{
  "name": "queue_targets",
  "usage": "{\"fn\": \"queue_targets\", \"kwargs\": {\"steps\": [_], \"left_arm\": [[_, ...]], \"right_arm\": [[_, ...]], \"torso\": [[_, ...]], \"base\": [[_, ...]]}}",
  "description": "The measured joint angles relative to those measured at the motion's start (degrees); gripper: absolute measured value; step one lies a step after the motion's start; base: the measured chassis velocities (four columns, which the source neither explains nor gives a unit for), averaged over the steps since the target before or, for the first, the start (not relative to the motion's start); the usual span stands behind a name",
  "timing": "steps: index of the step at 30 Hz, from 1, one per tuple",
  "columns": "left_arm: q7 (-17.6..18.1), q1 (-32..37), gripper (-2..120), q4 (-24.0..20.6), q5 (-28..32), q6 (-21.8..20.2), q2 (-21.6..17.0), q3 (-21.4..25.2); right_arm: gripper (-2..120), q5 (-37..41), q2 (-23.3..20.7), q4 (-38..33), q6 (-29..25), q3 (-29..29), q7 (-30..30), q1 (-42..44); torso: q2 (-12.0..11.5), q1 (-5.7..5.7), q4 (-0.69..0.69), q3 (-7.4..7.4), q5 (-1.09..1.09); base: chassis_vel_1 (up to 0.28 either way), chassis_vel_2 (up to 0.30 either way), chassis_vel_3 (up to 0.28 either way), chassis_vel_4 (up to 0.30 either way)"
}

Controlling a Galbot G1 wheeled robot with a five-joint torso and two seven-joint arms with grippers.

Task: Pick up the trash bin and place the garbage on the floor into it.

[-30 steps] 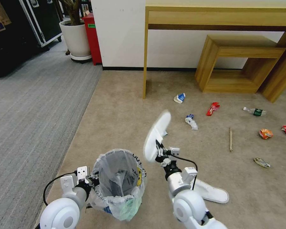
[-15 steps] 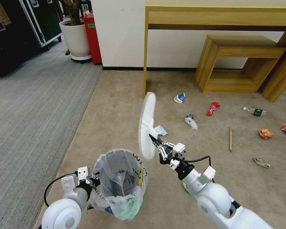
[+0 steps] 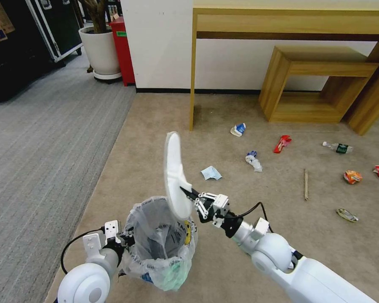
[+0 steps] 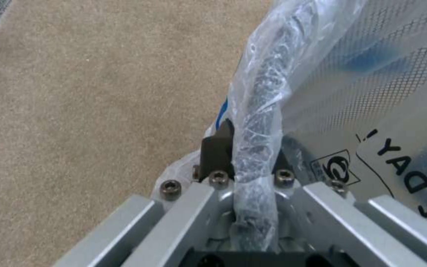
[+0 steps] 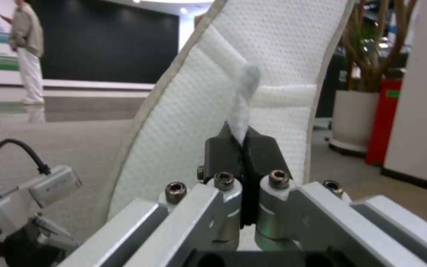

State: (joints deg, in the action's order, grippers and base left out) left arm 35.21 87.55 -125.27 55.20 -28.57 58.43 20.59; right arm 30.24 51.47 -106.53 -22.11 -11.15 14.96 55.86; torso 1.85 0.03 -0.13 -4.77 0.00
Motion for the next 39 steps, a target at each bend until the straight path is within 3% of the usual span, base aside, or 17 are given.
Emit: {"fn": "queue_targets", "kwargs": {"steps": [18, 33, 39], "left_arm": [[-0.11, -0.19, 0, -0.28, 0.02, -0.02, 0.45, 0.06], [-0.12, -0.59, 0, -0.55, 1.20, 0.26, -0.45, 0.79], [-0.09, -0.61, 0, -0.63, 1.39, 0.35, -0.56, 0.87]], "right_arm": [[0, -2.31, 6.24, 11.61, -5.89, -15.49, 2.74, -13.31], [0, -4.18, 7.87, 17.86, -7.69, -20.47, 3.58, -15.15], [18, -4.84, 7.48, 18.44, -7.64, -20.58, 3.58, -15.11]], "torso": [[0.00, 0.00, 0.00, 0.00, -0.01], [0.00, 0.00, -0.01, 0.00, 0.00], [0.00, 0.00, 0.00, 0.00, 0.00]], "base": [[0.000, 0.000, 0.000, 0.000], [0.000, 0.000, 0.000, 0.000], [0.000, 0.000, 0.000, 0.000]]}}
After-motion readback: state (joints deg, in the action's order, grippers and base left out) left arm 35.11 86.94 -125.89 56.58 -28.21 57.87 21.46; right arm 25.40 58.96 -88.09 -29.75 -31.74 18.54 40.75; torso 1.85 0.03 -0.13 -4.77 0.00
